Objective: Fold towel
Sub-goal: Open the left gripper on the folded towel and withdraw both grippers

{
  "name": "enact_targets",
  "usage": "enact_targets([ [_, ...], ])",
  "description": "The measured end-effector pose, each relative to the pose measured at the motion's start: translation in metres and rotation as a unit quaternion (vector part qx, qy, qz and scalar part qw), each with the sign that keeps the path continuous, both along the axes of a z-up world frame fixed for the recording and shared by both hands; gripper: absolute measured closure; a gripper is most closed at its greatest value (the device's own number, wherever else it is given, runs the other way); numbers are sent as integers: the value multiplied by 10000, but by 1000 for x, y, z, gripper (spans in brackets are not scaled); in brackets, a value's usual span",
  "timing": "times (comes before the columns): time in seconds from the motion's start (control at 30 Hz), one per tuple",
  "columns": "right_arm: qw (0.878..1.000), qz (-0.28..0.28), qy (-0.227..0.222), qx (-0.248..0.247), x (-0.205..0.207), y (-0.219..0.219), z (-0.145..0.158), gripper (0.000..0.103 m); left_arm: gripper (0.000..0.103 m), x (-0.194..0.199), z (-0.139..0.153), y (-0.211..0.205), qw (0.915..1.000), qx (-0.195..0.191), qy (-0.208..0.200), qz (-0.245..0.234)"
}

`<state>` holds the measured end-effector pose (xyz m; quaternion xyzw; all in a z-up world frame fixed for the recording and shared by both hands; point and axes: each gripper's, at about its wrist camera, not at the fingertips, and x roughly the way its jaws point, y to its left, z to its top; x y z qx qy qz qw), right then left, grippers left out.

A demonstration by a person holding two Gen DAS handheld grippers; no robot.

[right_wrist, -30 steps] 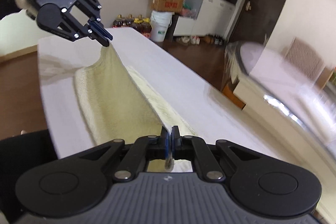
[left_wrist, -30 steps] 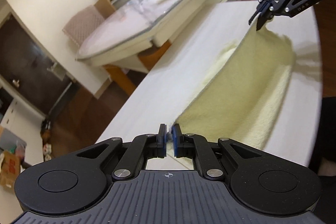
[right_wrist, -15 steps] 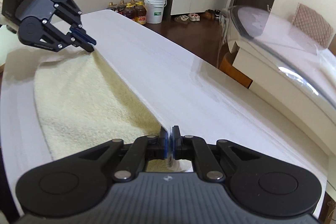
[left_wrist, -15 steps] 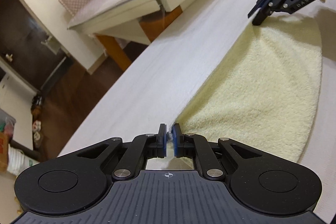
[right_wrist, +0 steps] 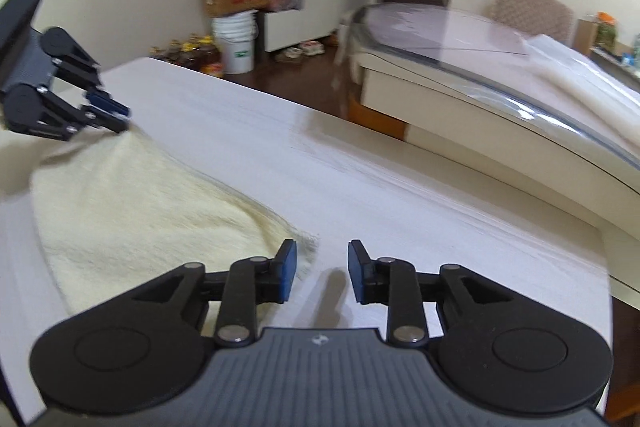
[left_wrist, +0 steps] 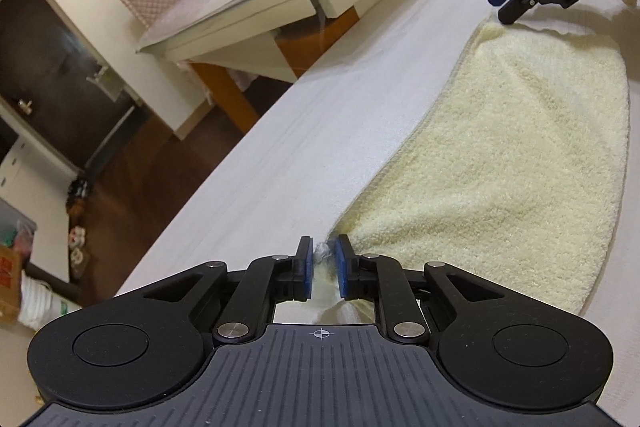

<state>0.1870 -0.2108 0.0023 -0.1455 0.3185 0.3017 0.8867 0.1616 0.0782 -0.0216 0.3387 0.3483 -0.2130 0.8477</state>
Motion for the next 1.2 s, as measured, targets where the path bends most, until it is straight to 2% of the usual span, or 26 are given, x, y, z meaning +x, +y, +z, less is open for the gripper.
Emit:
enact_targets([
  [0.07,9999,-91,-88,-1,-4,-1,0,71,79,-1,2,2,10000,-25,-38,59],
  [0.13,9996,-104,-62,260,-15,-6,7,71,73,-1,5,6,9998,-78,-81,152],
  [0.23,9987,-95,17,496,-28,-10,14,71,72,-3,10,14,9992,-147,-178,318],
  [0.4,9928,-55,496,1086,-69,-23,15,71,72,-17,18,25,9979,-313,-261,506],
  [0.53,9921,-98,581,1112,-86,-20,8,74,72,-27,19,26,9976,-391,-236,523],
  [0.57,9920,-117,602,1100,-89,-19,6,87,72,-30,18,25,9976,-398,-225,527],
  [0.6,9917,-118,642,1104,-92,-18,4,93,72,-33,18,25,9976,-405,-210,520],
  [0.83,9944,-131,653,824,-105,-14,2,93,71,-42,10,26,9977,-416,-103,517],
  [0.93,9940,-194,483,960,-107,-13,11,88,71,-46,9,33,9967,-542,-14,603],
  [1.07,9932,95,254,1131,-116,11,25,86,69,-54,11,42,9945,-767,52,716],
  [1.2,9943,690,-204,789,-132,77,27,86,68,-64,11,54,9932,-724,-26,910],
])
